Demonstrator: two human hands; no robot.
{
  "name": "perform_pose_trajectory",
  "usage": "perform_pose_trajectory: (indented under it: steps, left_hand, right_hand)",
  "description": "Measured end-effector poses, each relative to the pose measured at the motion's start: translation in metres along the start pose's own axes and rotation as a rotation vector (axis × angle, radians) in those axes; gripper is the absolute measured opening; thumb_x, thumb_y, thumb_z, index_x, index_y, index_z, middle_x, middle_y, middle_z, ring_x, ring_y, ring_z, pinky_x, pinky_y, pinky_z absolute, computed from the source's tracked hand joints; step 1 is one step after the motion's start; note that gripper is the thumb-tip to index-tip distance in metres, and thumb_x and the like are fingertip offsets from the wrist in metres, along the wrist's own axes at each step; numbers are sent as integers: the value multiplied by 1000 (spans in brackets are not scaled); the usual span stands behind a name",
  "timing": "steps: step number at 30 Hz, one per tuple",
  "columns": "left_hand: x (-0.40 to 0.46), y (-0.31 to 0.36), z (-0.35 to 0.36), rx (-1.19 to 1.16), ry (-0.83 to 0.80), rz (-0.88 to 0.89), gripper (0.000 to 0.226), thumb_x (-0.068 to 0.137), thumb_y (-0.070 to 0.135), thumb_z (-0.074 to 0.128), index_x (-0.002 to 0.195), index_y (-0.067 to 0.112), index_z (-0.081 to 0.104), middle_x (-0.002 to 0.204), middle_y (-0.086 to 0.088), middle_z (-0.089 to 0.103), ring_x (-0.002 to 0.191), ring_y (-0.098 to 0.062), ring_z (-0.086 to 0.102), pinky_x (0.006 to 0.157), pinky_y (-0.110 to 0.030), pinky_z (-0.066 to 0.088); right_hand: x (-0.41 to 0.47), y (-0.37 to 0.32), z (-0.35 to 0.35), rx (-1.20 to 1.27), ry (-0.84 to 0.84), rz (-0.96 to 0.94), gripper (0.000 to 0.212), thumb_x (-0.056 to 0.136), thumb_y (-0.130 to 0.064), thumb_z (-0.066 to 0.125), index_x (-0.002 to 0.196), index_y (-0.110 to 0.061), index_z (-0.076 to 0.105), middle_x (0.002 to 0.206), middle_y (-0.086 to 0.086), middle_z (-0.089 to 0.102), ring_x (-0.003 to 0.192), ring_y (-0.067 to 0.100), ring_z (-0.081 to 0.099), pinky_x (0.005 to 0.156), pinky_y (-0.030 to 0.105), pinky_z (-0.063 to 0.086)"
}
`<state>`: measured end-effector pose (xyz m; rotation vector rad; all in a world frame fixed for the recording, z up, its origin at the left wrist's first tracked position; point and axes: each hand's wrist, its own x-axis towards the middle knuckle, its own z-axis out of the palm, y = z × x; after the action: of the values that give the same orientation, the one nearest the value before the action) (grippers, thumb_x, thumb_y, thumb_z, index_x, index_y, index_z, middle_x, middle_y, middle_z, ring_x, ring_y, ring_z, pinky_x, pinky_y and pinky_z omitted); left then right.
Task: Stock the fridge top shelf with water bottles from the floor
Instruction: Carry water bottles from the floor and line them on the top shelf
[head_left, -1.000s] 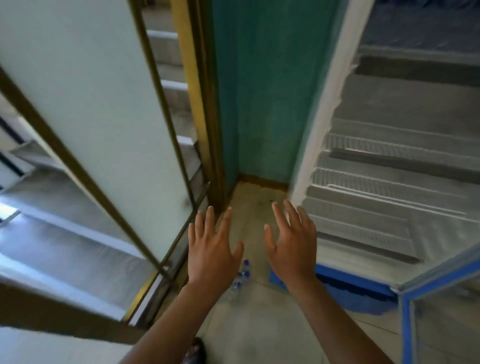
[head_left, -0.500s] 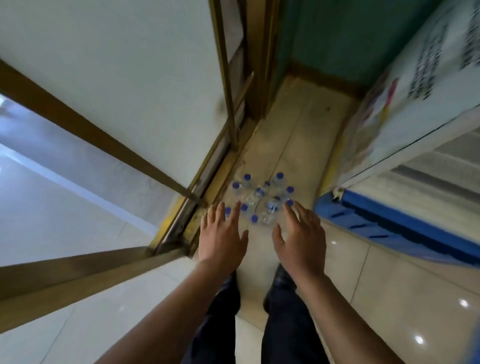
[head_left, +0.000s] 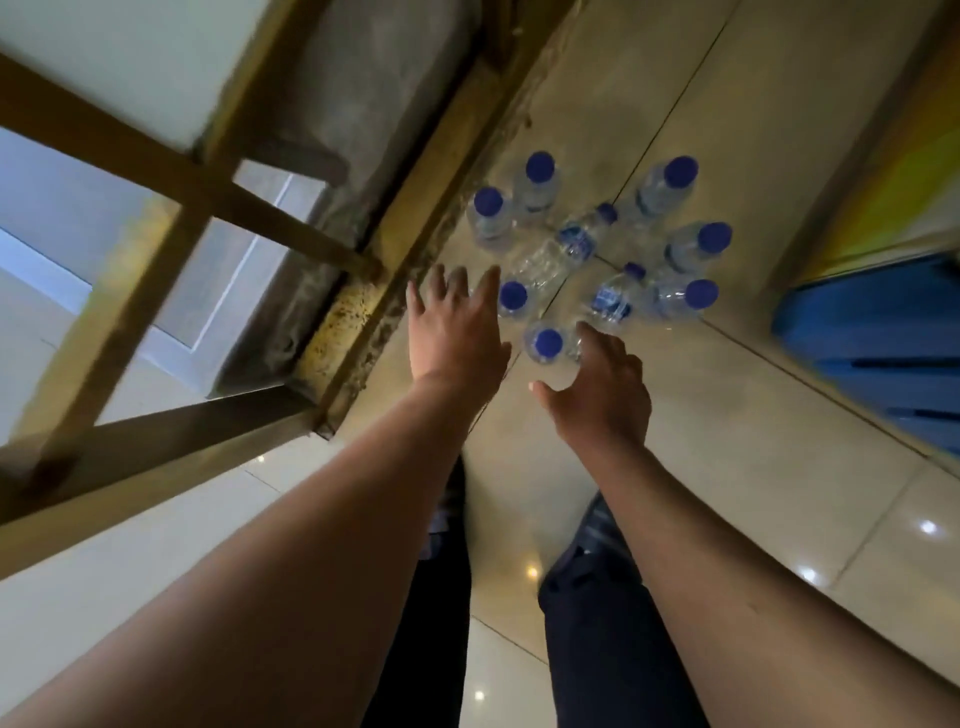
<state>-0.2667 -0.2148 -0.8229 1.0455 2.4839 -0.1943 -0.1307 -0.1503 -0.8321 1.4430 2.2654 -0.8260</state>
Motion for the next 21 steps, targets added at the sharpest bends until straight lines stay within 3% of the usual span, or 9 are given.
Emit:
perform_pose_trajectory:
  steps: [3,6,9,12,16,21]
  left_hand:
    - [36,-7,33,47,18,88,91,79,50,73,152,31,22,157,-8,31,148,-33,16,120,-57,10]
    - [58,-10,59,56,21,160,85,78,52,73,149,34,30,150,-1,45,147,-30,23,119,-58,6]
    - [70,-14,74,7,29,175,75,80,56,71,144,37,37,135,6,60,141,-26,36,119,-59,4]
    - [78,-14,75,-1,46,179,67,79,61,67,137,38,43,114,8,69,126,-23,53,118,-60,5]
    - [73,-15,69,10,39,177,58,80,58,68,131,37,49,98,8,70,110,-20,63,119,-57,4]
    - [39,-9,17,-33,110,190,60,79,58,67,132,36,50,105,7,71,114,-18,62,121,-52,0]
  right_hand:
    - [29,6,40,187,79,-20,81,74,-43,80,143,-19,45,140,6,54,122,26,56,85,30,45]
    - [50,8,68,295,145,-54,74,74,-42,81,137,-16,52,133,6,60,115,22,61,82,27,47]
    - [61,9,85,307,136,-56,69,73,-41,83,133,-21,55,129,1,62,111,17,62,78,24,44]
    - [69,13,94,335,141,-37,58,71,-40,81,124,-25,60,115,-4,69,100,16,67,76,26,51]
    - [60,18,83,321,156,-21,53,73,-43,79,121,-24,62,105,-4,73,92,16,68,70,21,45]
    - [22,13,27,363,178,-18,59,73,-44,80,125,-27,59,112,-5,71,97,19,67,79,32,56]
